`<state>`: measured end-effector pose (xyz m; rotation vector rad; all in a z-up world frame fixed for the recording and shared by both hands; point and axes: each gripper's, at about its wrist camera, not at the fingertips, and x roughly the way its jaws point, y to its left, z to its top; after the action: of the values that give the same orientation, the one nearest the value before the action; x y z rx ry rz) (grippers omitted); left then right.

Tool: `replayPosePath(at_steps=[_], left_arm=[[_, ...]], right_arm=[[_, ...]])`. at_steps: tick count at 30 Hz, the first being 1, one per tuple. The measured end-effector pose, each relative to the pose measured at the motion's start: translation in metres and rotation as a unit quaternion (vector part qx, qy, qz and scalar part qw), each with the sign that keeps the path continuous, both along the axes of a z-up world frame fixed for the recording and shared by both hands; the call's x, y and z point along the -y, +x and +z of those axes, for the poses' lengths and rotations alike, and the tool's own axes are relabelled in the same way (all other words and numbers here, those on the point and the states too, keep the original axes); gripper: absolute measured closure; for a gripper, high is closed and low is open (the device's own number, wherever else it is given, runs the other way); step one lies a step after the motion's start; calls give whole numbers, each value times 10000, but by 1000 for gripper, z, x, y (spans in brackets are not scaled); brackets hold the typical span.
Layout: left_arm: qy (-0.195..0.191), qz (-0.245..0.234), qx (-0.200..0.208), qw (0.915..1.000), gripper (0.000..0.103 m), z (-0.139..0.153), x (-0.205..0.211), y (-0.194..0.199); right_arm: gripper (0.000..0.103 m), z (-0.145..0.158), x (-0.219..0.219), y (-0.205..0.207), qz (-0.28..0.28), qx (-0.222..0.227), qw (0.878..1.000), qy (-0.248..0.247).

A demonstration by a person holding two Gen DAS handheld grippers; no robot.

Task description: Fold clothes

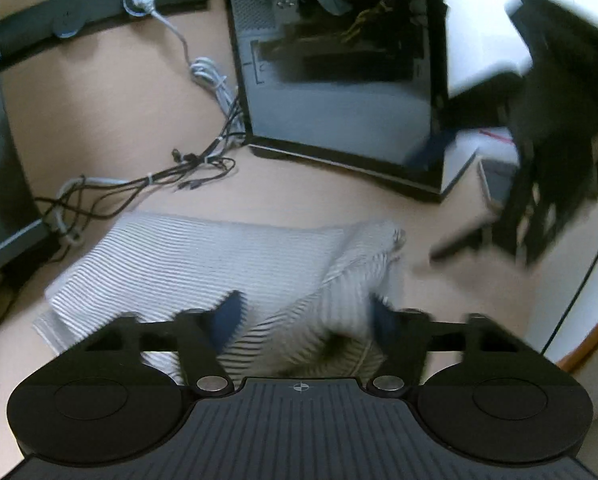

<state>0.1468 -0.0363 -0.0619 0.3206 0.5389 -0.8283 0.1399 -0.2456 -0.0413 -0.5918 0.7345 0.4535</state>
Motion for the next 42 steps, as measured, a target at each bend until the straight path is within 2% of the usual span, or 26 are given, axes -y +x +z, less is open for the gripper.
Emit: replayPosePath(at_steps=[2, 4, 7, 9, 10, 14, 16, 17, 18, 21, 23, 25, 28, 30, 32, 34, 38, 41, 42], left_arm=[[-295, 258, -397, 9984, 57, 1, -6, 14], [-517, 513, -776, 9943, 57, 1, -15, 27], [-502, 493, -1123, 9912, 50, -1, -23, 28], [-493, 479, -1354, 9884, 38, -2, -27, 29], [-441, 463, -1477, 9870, 36, -4, -29, 27], [-178, 425, -1753, 9834, 26, -12, -32, 10], [-279, 422, -1987, 9788, 19, -11, -38, 4], [-325, 441, -2055, 9771, 16, -10, -42, -2], [-325, 508, -2065, 9766, 13, -11, -45, -7], [-307, 874, -2080, 9737, 11, -13, -56, -21], [-412, 1270, -2077, 9690, 9, -12, -71, -26], [-549, 1666, -2016, 9636, 8, -8, -86, -27], [-722, 2308, -1931, 9509, 6, -3, -110, -18], [-861, 2657, -1925, 9407, 6, -1, -123, -11], [-1017, 2947, -1936, 9302, 6, 0, -134, -5], [-1181, 3113, -1948, 9226, 6, 3, -143, -4], [-1274, 3211, -1870, 9196, 6, 8, -147, -4], [-1256, 3213, -1833, 9205, 5, 10, -147, -10], [-1245, 3206, -1819, 9212, 5, 10, -147, -11]], right_arm=[[20, -12, -4, -1, 173, 122, 9996, -193], [20, -23, -9, -2, 390, 303, 9979, -415], [20, -28, -21, -9, 982, 652, 9913, -583], [20, -17, -31, -12, 1368, 692, 9877, -319], [20, -11, -37, -12, 1485, 637, 9867, -149], [20, 13, -46, 9, 1377, 91, 9872, 795], [33, 21, -45, 17, 1278, -142, 9842, 1217], [51, 23, -47, 20, 1265, -228, 9825, 1347], [58, 23, -50, 24, 1245, -297, 9811, 1449], [59, 10, -60, 36, 1070, -584, 9800, 1571], [56, -8, -64, 41, 1047, -1126, 9783, 1388], [54, -12, -63, 29, 1270, -1069, 9798, 1111], [49, -1, -61, 12, 1636, -829, 9799, 786], [35, 8, -58, 4, 1918, -529, 9779, 636], [30, 9, -58, -8, 2230, -36, 9743, 322], [25, 3, -63, -14, 2472, 109, 9689, 42], [24, -23, -74, -22, 2814, 146, 9586, -411], [23, -35, -79, -30, 3089, 560, 9473, -642], [31, -36, -82, -30, 3106, 614, 9464, -636]])
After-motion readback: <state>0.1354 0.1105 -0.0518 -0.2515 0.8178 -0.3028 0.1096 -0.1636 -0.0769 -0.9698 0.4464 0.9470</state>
